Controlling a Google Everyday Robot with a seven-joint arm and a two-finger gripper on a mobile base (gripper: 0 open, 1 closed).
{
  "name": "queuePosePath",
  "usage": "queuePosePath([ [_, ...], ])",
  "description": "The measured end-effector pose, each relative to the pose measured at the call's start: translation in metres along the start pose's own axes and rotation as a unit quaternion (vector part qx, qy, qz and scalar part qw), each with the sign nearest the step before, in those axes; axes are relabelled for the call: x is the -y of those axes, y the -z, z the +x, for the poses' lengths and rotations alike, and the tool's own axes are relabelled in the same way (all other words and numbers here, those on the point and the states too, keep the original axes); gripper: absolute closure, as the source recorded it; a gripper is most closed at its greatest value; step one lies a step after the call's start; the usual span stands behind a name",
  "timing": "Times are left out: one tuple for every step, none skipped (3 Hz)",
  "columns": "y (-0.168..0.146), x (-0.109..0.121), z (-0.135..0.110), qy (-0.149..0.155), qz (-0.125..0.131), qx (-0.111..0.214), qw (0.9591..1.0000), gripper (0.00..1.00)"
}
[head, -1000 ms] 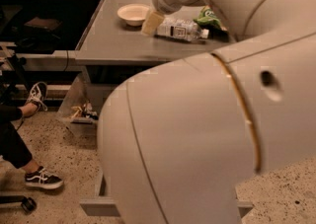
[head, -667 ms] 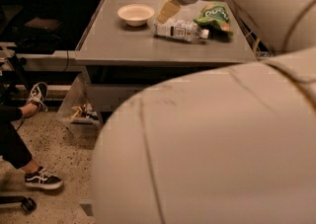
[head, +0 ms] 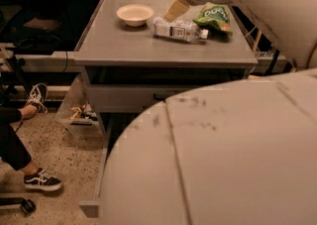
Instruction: Pick blue plastic bottle from middle drawer and place on counter
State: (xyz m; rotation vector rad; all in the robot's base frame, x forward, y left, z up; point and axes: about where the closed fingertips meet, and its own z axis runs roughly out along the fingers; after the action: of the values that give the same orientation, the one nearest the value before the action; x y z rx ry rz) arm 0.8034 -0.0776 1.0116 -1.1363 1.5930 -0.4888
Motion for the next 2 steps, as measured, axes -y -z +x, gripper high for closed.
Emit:
queuePosePath([
  [0.01, 0.011, 0.002, -0.025, -0.016, 0.006, 0.9995, 0.0],
  [-0.011, -0.011, -0.019, -0.029, -0.087, 0.031, 0.9953, 0.0],
])
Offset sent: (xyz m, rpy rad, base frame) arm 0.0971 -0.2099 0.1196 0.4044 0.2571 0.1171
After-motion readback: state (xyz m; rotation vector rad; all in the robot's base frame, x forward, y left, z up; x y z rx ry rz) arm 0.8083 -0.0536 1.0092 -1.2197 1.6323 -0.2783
